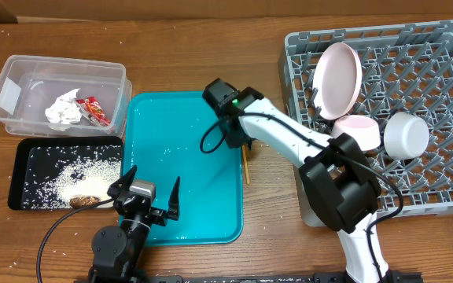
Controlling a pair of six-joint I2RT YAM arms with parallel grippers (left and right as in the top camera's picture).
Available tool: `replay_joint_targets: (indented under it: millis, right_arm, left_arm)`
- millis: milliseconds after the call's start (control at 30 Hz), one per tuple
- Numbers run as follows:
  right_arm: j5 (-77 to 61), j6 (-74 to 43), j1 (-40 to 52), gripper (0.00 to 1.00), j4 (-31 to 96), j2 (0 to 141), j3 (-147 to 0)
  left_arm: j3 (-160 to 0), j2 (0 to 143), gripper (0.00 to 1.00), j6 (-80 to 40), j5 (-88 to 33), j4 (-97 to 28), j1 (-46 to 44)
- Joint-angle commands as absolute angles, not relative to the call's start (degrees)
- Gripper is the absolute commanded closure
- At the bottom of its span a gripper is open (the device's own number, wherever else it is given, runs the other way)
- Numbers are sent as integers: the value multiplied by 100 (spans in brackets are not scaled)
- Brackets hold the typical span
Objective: Sort waste into correct bins and load items into the dishwasher
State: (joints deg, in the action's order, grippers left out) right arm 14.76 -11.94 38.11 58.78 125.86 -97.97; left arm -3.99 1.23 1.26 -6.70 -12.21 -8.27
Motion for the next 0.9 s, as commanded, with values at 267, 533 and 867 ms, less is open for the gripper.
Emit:
replay_joint_targets:
  millis: [267,533,867]
  right_arm:
    - [-75,-530,3479,68,6440,12239,-9889]
    - [-786,-320,3494,71,6187,12243,-9690]
    - [-937,-626,3795,71,5769,12243,-9679]
  left_arm:
    - [-377,71,0,91,-707,-1219,-864]
    - [-377,71,0,89,-707,-1219,-864]
    - [-377,71,0,91,-707,-1219,-864]
